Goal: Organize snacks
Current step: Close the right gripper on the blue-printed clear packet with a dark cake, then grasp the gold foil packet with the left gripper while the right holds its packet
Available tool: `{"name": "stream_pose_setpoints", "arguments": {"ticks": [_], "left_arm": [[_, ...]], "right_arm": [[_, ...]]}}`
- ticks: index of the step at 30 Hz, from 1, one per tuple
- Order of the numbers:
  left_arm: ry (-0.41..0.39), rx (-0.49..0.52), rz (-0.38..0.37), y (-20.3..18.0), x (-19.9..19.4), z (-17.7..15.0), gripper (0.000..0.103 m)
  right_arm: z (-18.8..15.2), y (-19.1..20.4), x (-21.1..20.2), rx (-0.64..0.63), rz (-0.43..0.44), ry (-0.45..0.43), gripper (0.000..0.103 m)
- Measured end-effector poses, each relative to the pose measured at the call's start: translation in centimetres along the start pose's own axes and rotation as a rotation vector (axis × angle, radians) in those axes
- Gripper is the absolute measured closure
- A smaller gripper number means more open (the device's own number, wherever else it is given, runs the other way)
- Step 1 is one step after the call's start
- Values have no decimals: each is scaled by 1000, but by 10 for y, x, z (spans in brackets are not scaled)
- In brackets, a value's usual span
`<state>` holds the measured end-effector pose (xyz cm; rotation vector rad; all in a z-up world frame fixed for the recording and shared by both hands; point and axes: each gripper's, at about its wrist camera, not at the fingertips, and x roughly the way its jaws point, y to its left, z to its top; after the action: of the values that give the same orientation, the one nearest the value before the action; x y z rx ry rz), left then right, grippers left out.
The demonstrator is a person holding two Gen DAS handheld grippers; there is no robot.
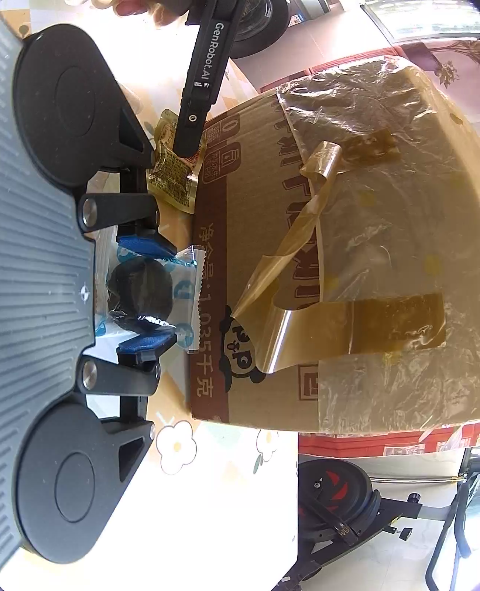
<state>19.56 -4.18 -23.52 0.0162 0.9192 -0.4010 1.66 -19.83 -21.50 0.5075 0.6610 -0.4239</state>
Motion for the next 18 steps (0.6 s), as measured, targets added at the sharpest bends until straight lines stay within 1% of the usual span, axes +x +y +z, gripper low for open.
{"name": "stream_pose_setpoints", "arguments": {"ticks": [1, 5, 7, 12, 16, 17, 18], "left_arm": [[1, 2, 12, -2, 3, 0, 36], [10, 27, 83, -15, 15, -2, 34], [5, 45, 97, -22, 19, -2, 27], [0, 84, 146, -40, 28, -4, 21], [-9, 82, 167, -45, 30, -7, 19], [-11, 81, 168, -46, 31, -7, 20], [-15, 81, 170, -50, 32, -8, 23]], "right_arm": [[0, -1, 0, 1, 3, -1, 57], [-1, -1, 0, 4, 11, -4, 57], [-1, -2, -1, 7, 14, -6, 57], [-2, -3, -1, 18, 26, -8, 57], [-1, -4, -1, 21, 32, -8, 57], [-1, -3, -1, 22, 33, -9, 57], [-1, -3, -1, 22, 33, -9, 57]]}}
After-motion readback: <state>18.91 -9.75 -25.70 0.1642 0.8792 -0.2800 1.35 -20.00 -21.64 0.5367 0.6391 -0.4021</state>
